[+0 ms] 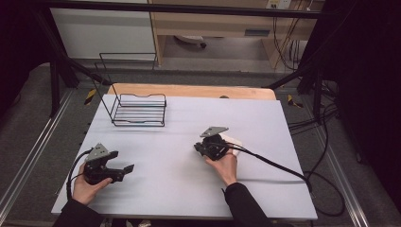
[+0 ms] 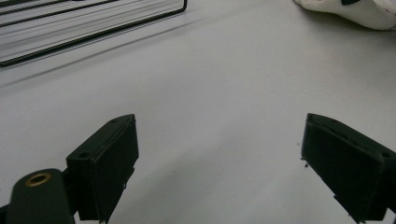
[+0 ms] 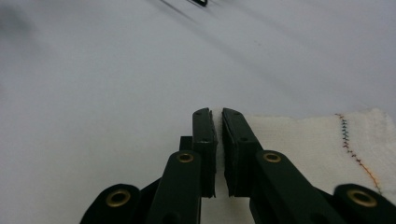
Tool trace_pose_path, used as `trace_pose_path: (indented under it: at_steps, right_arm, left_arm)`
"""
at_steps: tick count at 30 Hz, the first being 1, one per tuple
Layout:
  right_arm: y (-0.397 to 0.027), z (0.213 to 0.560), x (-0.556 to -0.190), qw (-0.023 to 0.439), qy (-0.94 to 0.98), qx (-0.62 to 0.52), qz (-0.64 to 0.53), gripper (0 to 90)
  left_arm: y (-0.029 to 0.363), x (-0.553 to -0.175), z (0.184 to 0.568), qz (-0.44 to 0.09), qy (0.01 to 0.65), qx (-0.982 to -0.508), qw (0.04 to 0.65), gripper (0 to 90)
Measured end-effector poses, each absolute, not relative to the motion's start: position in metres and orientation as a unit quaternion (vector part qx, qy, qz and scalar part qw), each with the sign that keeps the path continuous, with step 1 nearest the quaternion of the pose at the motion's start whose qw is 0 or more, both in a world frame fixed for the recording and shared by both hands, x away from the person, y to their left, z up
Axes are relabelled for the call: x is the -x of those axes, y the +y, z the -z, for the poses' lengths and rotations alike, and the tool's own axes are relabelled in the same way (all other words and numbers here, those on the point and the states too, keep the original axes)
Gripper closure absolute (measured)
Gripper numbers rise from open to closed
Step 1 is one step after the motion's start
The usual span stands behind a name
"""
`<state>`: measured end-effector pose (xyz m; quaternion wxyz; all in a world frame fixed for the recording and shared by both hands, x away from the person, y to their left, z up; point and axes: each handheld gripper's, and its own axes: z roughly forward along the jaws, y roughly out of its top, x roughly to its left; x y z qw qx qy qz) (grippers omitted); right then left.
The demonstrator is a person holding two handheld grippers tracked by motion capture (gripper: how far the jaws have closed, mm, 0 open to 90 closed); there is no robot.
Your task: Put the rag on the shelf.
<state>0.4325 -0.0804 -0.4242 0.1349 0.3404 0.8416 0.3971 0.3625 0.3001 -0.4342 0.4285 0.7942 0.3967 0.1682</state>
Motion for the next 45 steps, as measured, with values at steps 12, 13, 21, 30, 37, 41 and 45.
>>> trace_pose_path:
  at_steps: [12,13,21,30,37,41,45]
  right_arm:
    - [-0.025,0.424,-0.431,0.108,0.847,-0.313,-0.415,84.4]
    - [-0.021,0.425,-0.43,0.104,0.848,-0.312,-0.415,84.4]
    - [0.001,0.437,-0.433,0.093,0.852,-0.311,-0.412,84.2]
    - [-0.002,0.431,-0.429,0.099,0.849,-0.296,-0.426,66.8]
    - [-0.028,0.414,-0.41,0.106,0.859,-0.282,-0.414,56.9]
    - [-0.05,0.418,-0.397,0.101,0.864,-0.291,-0.398,58.6]
    - [-0.068,0.426,-0.384,0.094,0.869,-0.293,-0.388,62.4]
  left_arm:
    - [0.3,-0.362,0.434,-0.168,0.397,-0.794,0.428,11.1]
    - [0.3,-0.362,0.434,-0.168,0.396,-0.795,0.428,11.1]
    - [0.3,-0.362,0.434,-0.168,0.396,-0.795,0.428,11.1]
    - [0.301,-0.362,0.434,-0.168,0.397,-0.794,0.429,11.1]
    - [0.301,-0.362,0.434,-0.169,0.398,-0.794,0.428,11.1]
    - [0.3,-0.362,0.434,-0.169,0.397,-0.794,0.428,11.1]
    - [0.3,-0.362,0.434,-0.168,0.398,-0.794,0.428,11.1]
